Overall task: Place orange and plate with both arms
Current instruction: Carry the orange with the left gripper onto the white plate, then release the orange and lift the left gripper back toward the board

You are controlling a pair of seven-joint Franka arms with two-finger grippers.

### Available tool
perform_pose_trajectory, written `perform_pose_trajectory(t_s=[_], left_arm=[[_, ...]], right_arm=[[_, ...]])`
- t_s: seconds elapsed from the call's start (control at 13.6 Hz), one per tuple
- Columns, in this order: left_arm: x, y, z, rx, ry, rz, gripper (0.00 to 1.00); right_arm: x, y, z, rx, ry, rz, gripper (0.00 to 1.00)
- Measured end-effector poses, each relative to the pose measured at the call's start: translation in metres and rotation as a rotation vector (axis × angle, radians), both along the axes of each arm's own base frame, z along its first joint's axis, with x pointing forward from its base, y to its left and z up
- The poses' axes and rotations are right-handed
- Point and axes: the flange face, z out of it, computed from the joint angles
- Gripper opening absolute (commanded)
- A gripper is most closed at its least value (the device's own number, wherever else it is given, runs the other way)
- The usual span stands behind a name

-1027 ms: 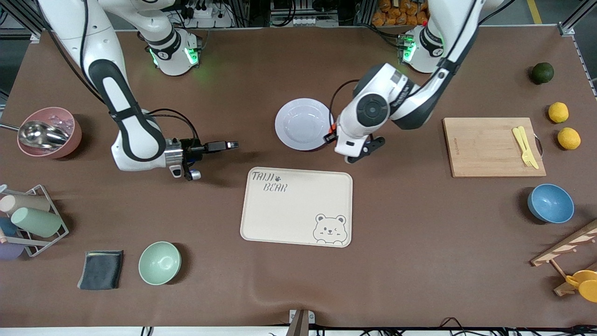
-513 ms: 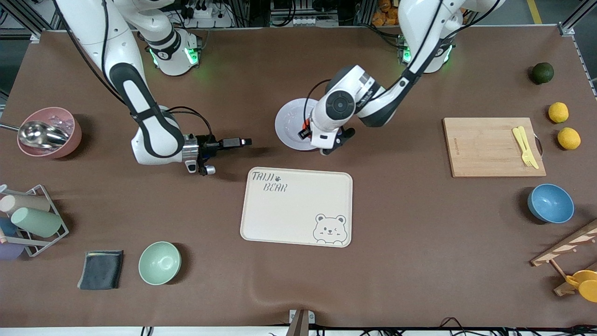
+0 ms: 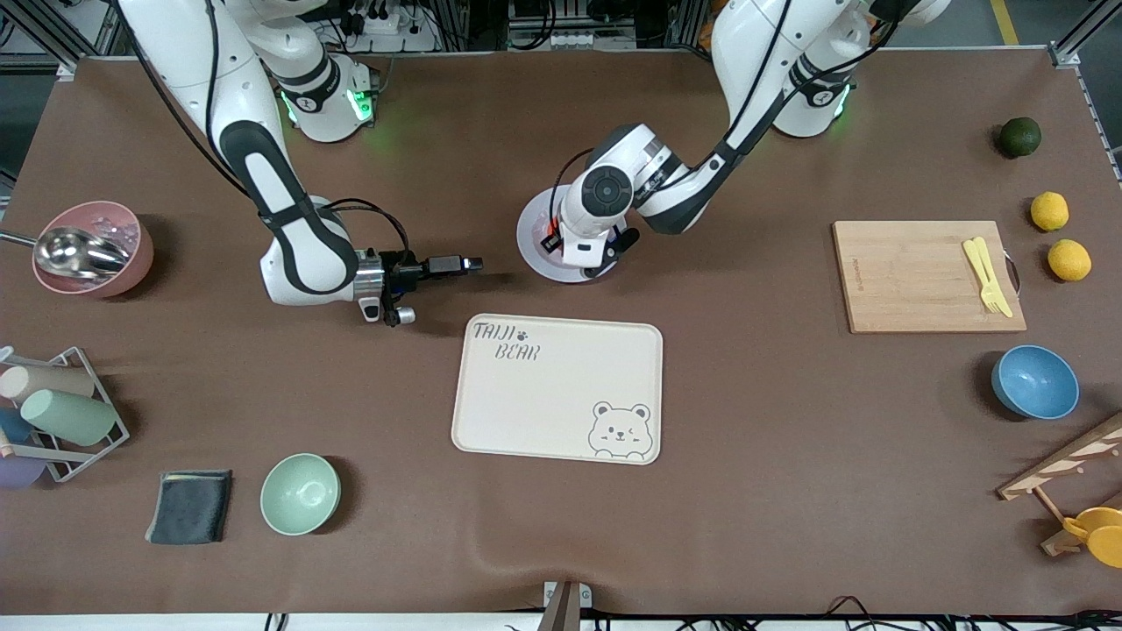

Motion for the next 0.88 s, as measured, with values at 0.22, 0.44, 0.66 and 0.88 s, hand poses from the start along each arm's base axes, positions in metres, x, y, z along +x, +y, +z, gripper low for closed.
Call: perform_pose_trajectory(t_s=[0.22,0.44,0.66,0.88], left_arm=[[-0.005,0.003,-0.019,0.011,0.02,0.003,1.0],[-0.006,0.003,-0.019,0.013,0.013,-0.01,1.0],[0.002,0.002,0.005,-0.002,-0.023,-0.009,1.0],[0.022,0.011,0.073,-0.013,-0.085,-0.004,1.0]], right_arm=[[-0.002,0.004,0.0,-0.002,0.0,0.005,1.0],[-0.003,0.009,0.0,0.011,0.004,-0.013,1.0],[-0.009,0.026,-0.002,-0.007,-0.018,-0.014,1.0],[-0.016,0.039,-0.003,-0.026,-0.031,-0.001,1.0]])
